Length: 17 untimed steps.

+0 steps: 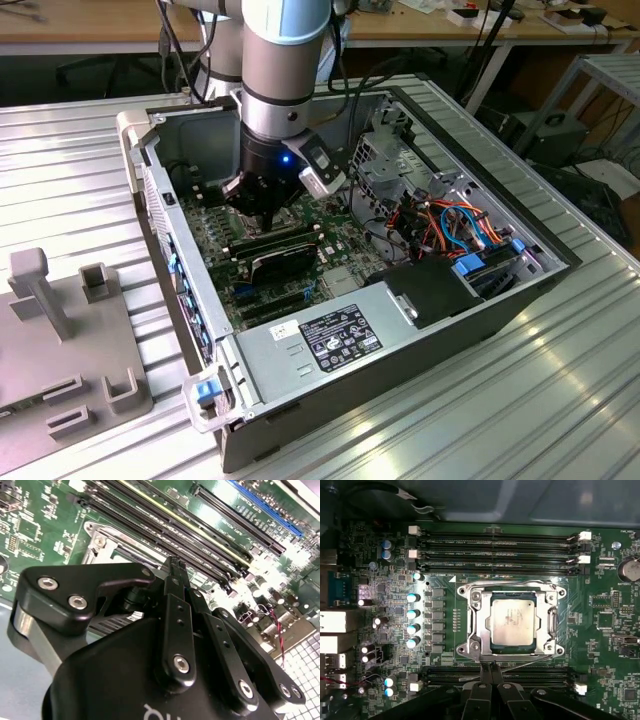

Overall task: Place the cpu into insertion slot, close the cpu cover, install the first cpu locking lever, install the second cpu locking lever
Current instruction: 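Install the second cpu locking lever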

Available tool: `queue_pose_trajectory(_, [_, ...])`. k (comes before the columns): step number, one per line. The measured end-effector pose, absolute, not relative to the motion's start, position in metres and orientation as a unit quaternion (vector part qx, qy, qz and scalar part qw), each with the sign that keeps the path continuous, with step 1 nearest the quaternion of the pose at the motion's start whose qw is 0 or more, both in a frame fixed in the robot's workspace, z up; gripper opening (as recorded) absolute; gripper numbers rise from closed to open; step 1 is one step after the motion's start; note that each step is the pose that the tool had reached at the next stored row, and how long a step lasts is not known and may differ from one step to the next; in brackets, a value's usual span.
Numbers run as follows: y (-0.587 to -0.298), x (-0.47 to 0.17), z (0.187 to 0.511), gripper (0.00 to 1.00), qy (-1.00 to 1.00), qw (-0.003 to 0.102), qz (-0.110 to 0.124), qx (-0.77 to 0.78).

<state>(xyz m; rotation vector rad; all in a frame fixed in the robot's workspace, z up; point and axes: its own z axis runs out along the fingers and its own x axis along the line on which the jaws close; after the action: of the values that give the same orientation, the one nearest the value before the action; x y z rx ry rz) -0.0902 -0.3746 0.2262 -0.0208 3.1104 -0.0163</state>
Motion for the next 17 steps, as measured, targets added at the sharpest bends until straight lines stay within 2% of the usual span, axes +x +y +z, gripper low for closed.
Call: queue_pose_trajectory(17, [-0.374, -0.106, 0.223, 0.11, 1.0, 0.015, -0.005, -0.007])
